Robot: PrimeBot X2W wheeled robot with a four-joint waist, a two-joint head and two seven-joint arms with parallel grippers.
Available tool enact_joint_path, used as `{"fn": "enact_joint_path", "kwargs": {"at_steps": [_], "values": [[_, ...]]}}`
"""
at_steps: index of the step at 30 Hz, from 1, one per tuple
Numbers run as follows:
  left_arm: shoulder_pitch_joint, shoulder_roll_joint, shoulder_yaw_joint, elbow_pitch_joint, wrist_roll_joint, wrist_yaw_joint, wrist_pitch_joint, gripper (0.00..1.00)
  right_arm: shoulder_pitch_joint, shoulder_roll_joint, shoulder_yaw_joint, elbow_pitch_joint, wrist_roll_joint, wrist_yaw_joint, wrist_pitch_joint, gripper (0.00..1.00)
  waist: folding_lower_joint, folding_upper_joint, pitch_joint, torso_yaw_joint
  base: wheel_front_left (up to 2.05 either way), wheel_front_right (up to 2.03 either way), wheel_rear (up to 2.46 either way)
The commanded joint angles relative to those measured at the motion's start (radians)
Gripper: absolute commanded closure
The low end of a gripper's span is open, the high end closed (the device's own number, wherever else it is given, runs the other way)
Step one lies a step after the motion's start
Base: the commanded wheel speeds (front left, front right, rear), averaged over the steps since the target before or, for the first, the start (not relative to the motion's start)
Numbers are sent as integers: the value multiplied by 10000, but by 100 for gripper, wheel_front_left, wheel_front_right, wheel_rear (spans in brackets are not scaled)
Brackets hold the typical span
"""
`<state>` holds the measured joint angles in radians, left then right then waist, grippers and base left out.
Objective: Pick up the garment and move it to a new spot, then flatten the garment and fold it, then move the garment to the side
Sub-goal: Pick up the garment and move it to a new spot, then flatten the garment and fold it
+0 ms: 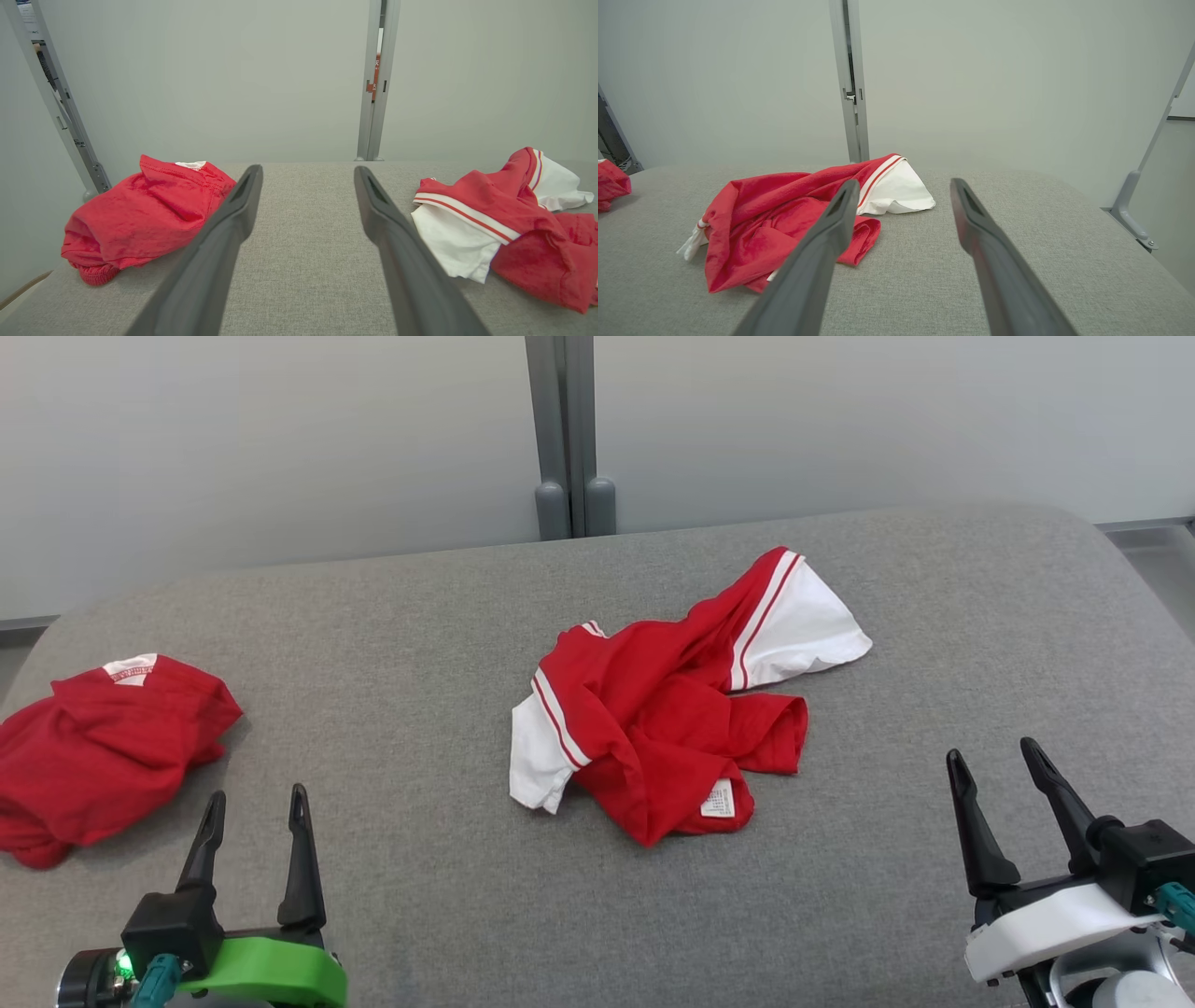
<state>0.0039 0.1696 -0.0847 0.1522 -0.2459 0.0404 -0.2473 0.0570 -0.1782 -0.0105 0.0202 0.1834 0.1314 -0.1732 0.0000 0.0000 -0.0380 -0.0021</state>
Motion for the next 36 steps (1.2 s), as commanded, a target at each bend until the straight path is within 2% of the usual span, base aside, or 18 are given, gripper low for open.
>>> {"fn": "enact_joint_path", "kwargs": {"at_steps": [1,7,36], "values": [[239,28,12,-95,-50,65,39,0,152,-16,10,-28,-21,-14,16,0,0,0,-61,-11,0,0,0],[580,66,-71,-463,-114,52,104,0,349,-61,-58,-116,-6,-14,53,0,0,0,-147,-25,0,0,0],[686,3,27,-512,-216,-88,-194,0,519,228,-129,-81,25,-14,33,0,0,0,-152,109,0,0,0]]}}
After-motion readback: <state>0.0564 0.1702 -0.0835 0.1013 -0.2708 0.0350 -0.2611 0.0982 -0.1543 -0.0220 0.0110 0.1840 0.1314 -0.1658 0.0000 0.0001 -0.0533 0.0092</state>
